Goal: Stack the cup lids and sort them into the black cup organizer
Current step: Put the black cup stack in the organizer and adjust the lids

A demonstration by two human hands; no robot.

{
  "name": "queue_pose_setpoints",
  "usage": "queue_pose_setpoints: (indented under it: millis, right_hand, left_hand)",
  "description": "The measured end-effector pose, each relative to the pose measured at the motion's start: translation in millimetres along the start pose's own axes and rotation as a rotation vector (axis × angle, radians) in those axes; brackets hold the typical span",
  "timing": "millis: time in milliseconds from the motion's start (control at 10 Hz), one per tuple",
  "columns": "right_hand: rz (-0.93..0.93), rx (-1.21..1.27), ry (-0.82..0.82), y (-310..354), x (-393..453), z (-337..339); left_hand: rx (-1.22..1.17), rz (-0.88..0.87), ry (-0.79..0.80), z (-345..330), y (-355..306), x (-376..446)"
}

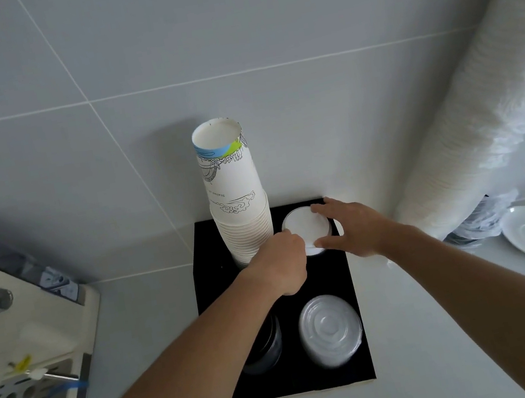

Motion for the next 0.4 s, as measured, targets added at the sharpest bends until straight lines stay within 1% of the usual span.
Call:
queue_pose_setpoints:
  millis: [100,200,300,400]
  right_hand:
    - [-0.008,-0.048,0.032,3,-2,-7]
    - [-0.015,-0.066,0.032,7,-4,-12]
    - [-0.031,-0.053,-0.019,7,-11,-9]
    - [-0.067,-0.005,-0.084,4,-22,0]
  left_hand:
    - [-0.028,0.019,0.0,-5,5,0]
    - [-0.1,0.054,-0.033,-5,9,-3]
    - [-0.218,0.097,-0.145,2,14,-11]
    - [-0.344,0.09,-0.281,20,15,-26]
Point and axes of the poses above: each hand's wrist, its own x-axis towards the middle knuckle, its own z-axis out of the back of the hand, y = z × x, the point moved 6 cm from there along x, towards the middle knuckle, and after that the axes turned 9 degrees about -z, right-handed, at the moved point
